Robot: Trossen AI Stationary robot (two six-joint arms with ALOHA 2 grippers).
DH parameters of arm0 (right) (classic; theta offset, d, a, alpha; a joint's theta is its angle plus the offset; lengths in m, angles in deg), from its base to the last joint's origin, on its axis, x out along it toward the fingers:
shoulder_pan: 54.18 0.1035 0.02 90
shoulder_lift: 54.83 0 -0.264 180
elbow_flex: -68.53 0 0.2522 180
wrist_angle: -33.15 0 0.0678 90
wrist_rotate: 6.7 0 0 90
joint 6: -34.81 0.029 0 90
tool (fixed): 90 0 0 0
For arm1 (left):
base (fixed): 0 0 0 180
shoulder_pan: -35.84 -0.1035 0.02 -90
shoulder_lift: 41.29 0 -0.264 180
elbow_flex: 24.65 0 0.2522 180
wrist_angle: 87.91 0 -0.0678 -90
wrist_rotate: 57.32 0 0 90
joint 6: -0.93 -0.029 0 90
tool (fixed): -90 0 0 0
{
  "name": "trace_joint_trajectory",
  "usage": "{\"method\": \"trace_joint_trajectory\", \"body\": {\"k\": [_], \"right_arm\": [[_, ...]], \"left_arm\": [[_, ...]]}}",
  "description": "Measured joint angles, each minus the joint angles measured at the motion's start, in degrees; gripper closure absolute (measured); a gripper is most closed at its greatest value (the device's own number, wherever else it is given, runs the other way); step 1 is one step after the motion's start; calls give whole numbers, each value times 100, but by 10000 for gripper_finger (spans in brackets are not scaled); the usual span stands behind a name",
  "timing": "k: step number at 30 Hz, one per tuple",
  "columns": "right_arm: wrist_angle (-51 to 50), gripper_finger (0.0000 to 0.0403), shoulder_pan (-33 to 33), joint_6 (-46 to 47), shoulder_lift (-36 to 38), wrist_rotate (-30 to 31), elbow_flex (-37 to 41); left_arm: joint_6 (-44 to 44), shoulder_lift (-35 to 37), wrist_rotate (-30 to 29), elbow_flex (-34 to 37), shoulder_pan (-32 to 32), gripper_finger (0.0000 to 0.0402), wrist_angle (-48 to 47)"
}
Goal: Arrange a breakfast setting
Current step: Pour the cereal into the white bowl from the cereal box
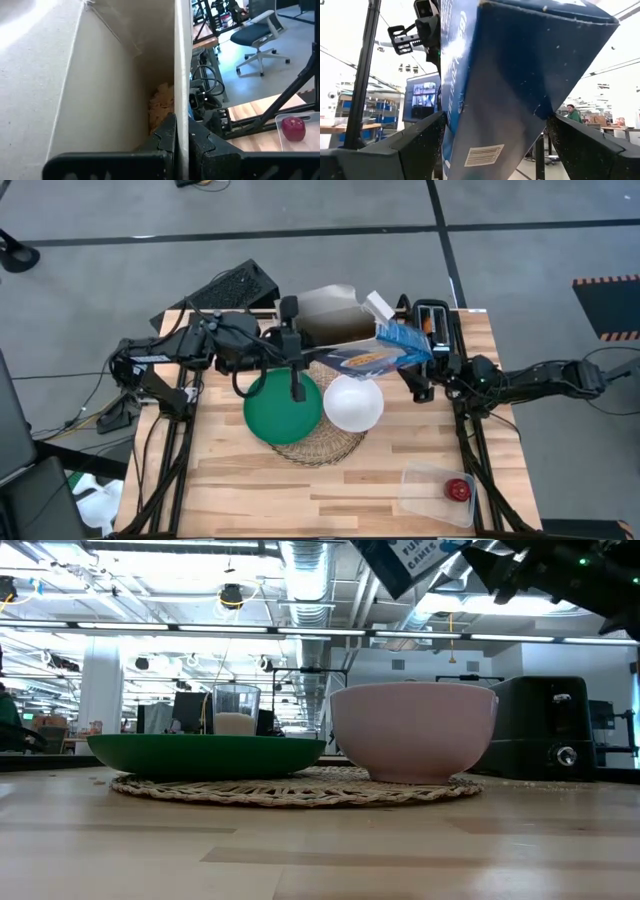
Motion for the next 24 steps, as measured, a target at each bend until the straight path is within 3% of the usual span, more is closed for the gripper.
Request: {"method": "trace_joint_trajectory", "body": {"k": [8, 24], "right_arm": [[-22, 30, 0, 0, -470, -51, -246], [39, 30, 2, -2, -528, 162, -263]], "left_arm": [[91, 8, -41, -10, -65, 401, -227], [414, -17, -308, 0, -67, 401, -668]]}}
